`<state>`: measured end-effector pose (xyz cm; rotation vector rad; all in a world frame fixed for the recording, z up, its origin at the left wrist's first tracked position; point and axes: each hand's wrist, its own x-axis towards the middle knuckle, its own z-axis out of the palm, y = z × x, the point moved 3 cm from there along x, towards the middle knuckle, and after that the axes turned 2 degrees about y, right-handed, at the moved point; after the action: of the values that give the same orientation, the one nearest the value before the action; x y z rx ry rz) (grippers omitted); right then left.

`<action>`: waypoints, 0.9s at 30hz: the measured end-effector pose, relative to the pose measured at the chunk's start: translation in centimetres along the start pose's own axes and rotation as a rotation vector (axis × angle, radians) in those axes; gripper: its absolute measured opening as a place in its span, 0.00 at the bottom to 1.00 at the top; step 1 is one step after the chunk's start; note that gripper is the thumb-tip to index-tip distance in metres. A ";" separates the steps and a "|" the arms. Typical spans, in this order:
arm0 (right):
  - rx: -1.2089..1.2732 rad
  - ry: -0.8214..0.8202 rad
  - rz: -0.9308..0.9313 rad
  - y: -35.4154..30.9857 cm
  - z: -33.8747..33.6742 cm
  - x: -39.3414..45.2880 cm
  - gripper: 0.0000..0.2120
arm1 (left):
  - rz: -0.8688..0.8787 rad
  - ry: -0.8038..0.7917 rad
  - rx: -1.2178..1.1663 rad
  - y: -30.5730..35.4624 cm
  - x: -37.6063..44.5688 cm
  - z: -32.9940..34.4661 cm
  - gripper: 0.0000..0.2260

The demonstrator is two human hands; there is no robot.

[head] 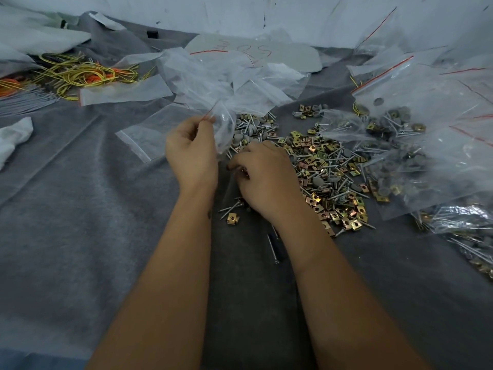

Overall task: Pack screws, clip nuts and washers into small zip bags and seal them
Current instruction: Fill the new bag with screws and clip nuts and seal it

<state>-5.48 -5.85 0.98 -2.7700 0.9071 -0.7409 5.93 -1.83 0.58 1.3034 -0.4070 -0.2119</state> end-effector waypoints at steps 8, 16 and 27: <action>0.418 0.532 0.328 1.3 -2.3 -0.3 0.04 | -0.001 -0.241 0.159 -0.4 -0.7 0.9 0.09; 0.458 0.358 0.226 1.4 -1.7 0.0 0.09 | 0.027 -0.295 0.176 -0.2 -0.9 1.1 0.11; 0.115 0.208 0.405 3.4 -2.1 0.1 0.13 | 0.025 0.173 0.002 -0.1 0.4 -0.4 0.10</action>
<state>-8.25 -8.60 1.91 -2.3288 1.3606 -0.9775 6.45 -1.68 0.50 1.3068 -0.2760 -0.0768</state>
